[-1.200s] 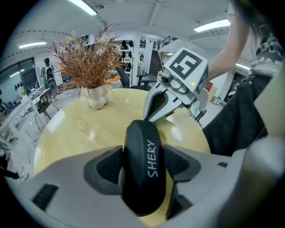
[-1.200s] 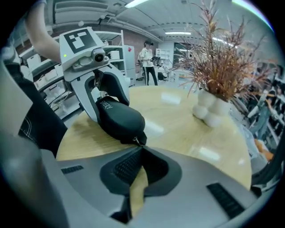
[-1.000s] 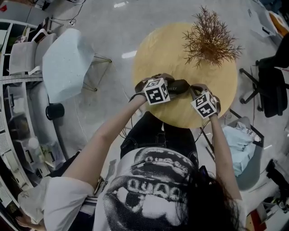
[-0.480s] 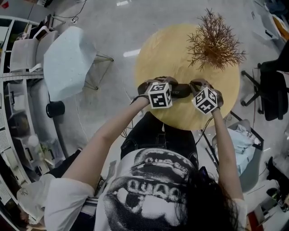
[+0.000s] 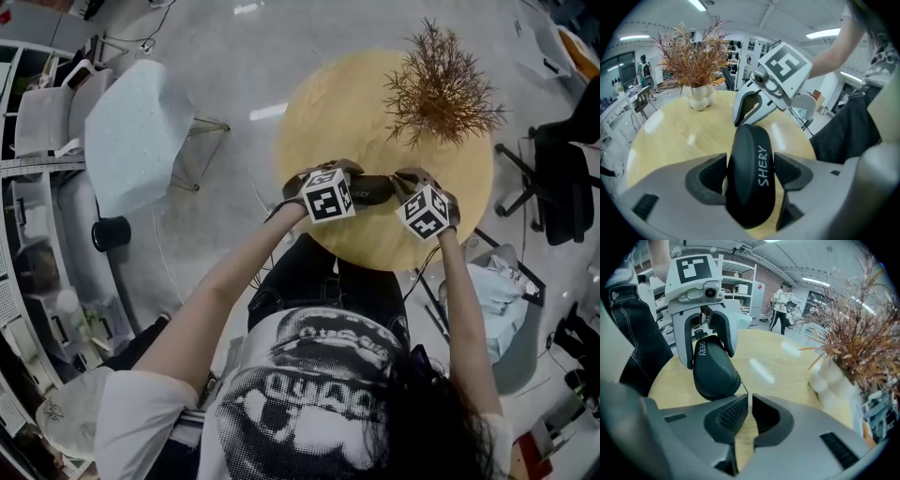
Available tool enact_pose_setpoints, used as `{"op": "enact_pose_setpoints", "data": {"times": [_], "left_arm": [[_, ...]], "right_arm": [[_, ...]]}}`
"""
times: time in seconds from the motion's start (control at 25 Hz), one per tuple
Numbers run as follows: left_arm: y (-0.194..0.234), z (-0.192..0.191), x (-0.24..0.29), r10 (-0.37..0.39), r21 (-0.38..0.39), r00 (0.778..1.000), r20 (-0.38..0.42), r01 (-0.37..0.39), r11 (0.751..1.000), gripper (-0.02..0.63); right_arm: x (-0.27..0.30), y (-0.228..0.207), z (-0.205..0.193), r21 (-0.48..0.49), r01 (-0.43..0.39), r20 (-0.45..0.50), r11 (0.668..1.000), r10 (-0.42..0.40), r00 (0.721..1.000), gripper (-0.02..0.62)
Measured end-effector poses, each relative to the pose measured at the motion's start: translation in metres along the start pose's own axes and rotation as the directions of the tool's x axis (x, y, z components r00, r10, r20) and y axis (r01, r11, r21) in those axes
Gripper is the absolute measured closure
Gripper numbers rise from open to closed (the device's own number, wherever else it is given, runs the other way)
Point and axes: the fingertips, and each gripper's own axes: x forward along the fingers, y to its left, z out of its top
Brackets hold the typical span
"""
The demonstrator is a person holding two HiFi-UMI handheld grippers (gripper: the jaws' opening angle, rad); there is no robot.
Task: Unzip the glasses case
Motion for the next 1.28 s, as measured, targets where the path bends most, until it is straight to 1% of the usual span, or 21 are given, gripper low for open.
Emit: {"op": "enact_pose_setpoints", "data": {"times": [0.08,0.16,0.24,0.32,0.4,0.48,0.6,0.8,0.96,1.12,1.28], "left_arm": [[0.003,0.003,-0.004,0.012,-0.034,0.999,0.030,-0.011,0.999,0.287],[0.007,0.007,-0.013,0.034,-0.078,0.996,0.079,-0.028,0.997,0.287],[0.011,0.011,-0.026,0.065,-0.128,0.989,0.133,-0.048,0.991,0.288],[0.013,0.013,-0.040,0.094,-0.172,0.979,0.182,-0.063,0.983,0.289],[0.010,0.014,-0.054,0.111,-0.204,0.970,0.218,-0.066,0.977,0.291],[0.003,0.010,-0.065,0.125,-0.221,0.961,0.246,-0.070,0.973,0.296],[-0.008,-0.003,-0.079,0.148,-0.231,0.948,0.282,-0.082,0.969,0.317],[-0.028,-0.023,-0.100,0.134,-0.240,0.938,0.318,-0.057,0.969,0.330],[-0.036,-0.039,-0.107,0.092,-0.205,0.942,0.323,-0.025,0.978,0.333],[-0.049,-0.041,-0.104,0.027,-0.159,0.942,0.335,0.028,0.987,0.334],[-0.055,-0.040,-0.101,0.006,-0.145,0.941,0.337,0.045,0.988,0.334]], "right_arm": [[-0.003,0.000,-0.003,0.045,0.014,-0.002,0.999,-0.014,1.000,0.544],[-0.009,0.000,-0.005,0.111,0.029,0.006,0.993,-0.030,1.000,0.537],[-0.015,0.001,-0.004,0.186,0.051,0.018,0.981,-0.055,0.998,0.529],[-0.022,0.004,-0.004,0.270,0.077,0.038,0.960,-0.090,0.995,0.529],[-0.030,0.008,-0.002,0.371,0.095,0.067,0.924,-0.129,0.989,0.529],[-0.040,0.014,0.002,0.471,0.102,0.100,0.876,-0.168,0.981,0.522],[-0.054,0.030,0.012,0.579,0.111,0.138,0.808,-0.231,0.963,0.522],[-0.072,0.069,0.022,0.673,0.144,0.142,0.725,-0.318,0.937,0.522],[-0.082,0.099,0.030,0.726,0.150,0.135,0.671,-0.353,0.926,0.522],[-0.097,0.124,0.031,0.751,0.160,0.115,0.640,-0.365,0.924,0.522],[-0.105,0.134,0.038,0.769,0.149,0.126,0.622,-0.375,0.918,0.522]]}}
